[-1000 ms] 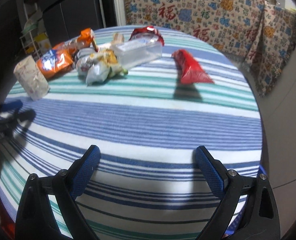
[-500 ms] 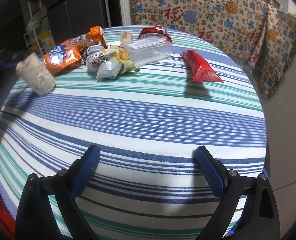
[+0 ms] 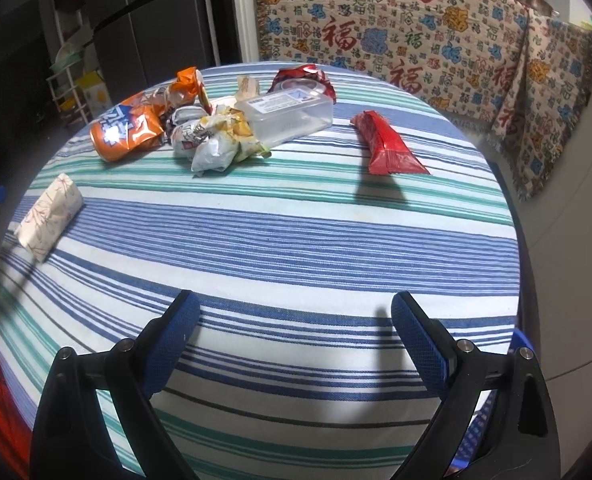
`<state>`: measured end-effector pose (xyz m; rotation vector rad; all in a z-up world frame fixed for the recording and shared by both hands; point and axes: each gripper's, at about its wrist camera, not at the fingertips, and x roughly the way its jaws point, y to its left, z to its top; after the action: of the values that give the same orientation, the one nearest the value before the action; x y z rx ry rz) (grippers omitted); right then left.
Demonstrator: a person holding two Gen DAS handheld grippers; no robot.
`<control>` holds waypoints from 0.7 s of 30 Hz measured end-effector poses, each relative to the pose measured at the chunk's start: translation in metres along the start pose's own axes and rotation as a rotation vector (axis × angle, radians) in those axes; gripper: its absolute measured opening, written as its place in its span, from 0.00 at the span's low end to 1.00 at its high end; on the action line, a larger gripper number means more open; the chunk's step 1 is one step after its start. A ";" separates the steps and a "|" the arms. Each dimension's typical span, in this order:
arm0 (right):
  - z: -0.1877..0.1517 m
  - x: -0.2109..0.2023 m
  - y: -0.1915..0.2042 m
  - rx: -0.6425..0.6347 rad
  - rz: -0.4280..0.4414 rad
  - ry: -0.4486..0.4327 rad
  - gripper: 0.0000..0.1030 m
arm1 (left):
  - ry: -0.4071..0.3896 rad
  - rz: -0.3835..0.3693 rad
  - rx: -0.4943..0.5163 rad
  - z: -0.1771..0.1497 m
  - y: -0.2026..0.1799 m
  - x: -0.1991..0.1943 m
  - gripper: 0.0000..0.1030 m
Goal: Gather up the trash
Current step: 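Grasp the floral paper cup with the left tool while the right tool grasps the red wrapper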
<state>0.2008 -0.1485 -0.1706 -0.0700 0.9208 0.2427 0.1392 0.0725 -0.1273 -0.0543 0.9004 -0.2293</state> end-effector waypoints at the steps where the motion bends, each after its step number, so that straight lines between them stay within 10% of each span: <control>1: 0.000 0.001 -0.001 0.004 0.000 0.002 0.94 | 0.006 0.015 0.015 0.001 -0.006 0.007 0.78; 6: 0.006 -0.010 -0.025 0.069 0.015 -0.031 0.94 | 0.042 0.229 0.041 -0.004 -0.016 0.049 0.78; 12: 0.035 -0.024 -0.080 0.149 -0.017 -0.068 0.94 | 0.069 0.146 -0.049 -0.008 0.003 0.065 0.71; 21: 0.105 0.052 -0.087 0.018 0.021 0.142 0.72 | 0.042 0.107 0.043 -0.012 -0.017 0.068 0.63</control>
<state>0.3335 -0.2070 -0.1527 -0.0616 1.0658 0.2511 0.1677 0.0413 -0.1849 0.0385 0.9367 -0.1508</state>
